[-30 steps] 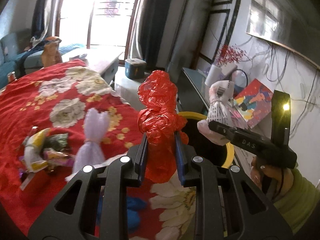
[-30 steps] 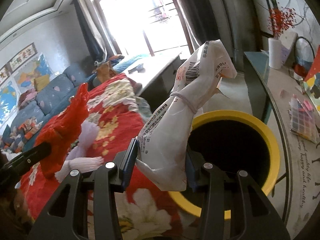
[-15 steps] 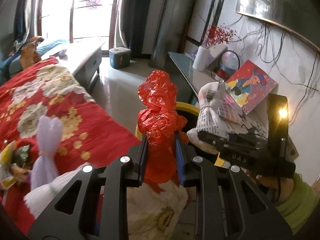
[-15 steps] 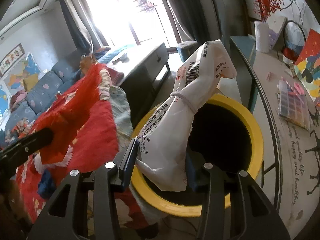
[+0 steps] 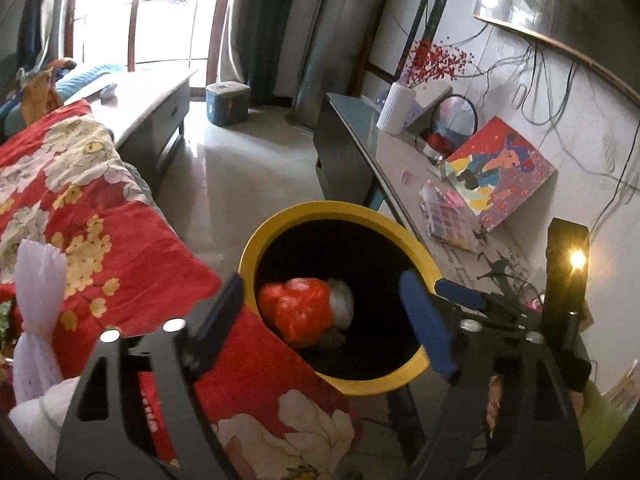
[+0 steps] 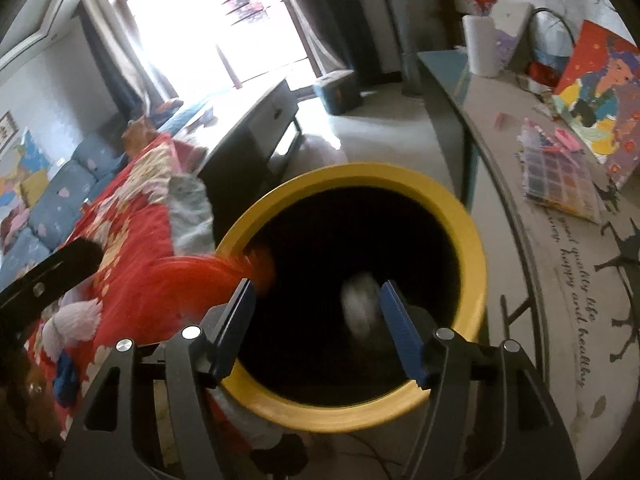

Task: Collect trash
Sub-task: 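Return both tools from the bin to the trash on the bedspread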

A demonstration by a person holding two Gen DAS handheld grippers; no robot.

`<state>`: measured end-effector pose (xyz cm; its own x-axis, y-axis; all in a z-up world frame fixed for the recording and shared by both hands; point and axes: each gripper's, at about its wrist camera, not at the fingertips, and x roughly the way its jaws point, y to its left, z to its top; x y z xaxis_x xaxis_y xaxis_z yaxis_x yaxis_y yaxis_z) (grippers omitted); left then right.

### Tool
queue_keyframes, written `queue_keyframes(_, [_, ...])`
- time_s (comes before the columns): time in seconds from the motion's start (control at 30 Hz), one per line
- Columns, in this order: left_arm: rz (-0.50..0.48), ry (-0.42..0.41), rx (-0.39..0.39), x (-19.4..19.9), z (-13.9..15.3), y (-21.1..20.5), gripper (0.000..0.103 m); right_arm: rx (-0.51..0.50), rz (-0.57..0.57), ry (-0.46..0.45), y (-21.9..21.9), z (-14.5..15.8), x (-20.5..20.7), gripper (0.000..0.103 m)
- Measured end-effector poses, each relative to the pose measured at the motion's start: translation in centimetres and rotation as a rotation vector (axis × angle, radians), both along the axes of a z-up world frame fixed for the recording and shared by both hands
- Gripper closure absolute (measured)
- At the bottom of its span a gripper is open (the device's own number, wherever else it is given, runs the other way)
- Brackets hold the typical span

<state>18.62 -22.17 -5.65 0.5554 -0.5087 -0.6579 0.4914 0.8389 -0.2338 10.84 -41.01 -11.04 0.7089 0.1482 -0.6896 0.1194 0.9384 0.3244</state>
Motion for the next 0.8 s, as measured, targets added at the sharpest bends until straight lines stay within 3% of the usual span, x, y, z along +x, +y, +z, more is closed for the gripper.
queue_keyframes(0.2, [0.054,-0.028,-0.043,-0.9,0.9,2.0,0.011,-0.040,-0.011,-0.079,0.7,2.0,-0.7,0.033])
queue_keyframes(0.8, [0.225,-0.146,-0.124,-4.1,4.3,9.9,0.011,-0.068,0.143,-0.233,8.0,7.5,-2.6,0.026])
